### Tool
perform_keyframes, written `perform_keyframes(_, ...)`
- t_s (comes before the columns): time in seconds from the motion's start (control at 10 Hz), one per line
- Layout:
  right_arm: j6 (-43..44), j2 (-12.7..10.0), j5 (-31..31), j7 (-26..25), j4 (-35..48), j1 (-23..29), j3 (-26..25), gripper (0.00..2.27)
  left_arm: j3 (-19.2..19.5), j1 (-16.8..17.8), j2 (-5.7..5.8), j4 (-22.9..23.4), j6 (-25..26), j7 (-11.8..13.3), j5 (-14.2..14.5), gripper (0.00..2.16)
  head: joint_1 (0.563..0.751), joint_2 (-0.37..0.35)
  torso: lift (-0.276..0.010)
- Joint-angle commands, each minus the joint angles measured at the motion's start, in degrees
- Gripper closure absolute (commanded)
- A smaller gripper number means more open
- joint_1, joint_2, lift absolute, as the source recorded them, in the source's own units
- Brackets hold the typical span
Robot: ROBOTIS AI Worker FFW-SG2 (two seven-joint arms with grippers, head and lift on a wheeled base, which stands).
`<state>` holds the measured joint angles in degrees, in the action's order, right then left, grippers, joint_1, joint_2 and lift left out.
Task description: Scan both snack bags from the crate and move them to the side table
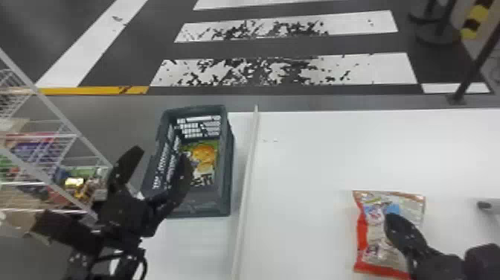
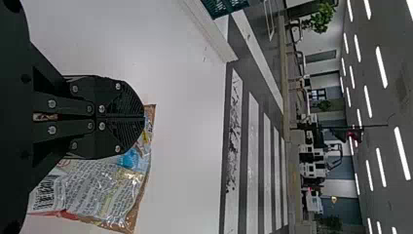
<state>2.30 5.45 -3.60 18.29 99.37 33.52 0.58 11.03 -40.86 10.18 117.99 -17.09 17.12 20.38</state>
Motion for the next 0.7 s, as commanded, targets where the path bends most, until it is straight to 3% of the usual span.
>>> perform_keyframes(0.0,0.38,0.0,0.0,0.52,-2.87,-1.26,-0.23,2.24,-0.04,-0.19,0.01,0.22,0.0,0.01,-0.08,0.06,0.695,0.177,-0.029)
perform_keyframes(0.6,3.01,-0.17,-2.64,3.15,-10.87,-4.25,-1.37,2.24,0.04,-0.54,0.28,0.66,0.0,0.28,-0.08,0.06,0.695,0.158,-0.029)
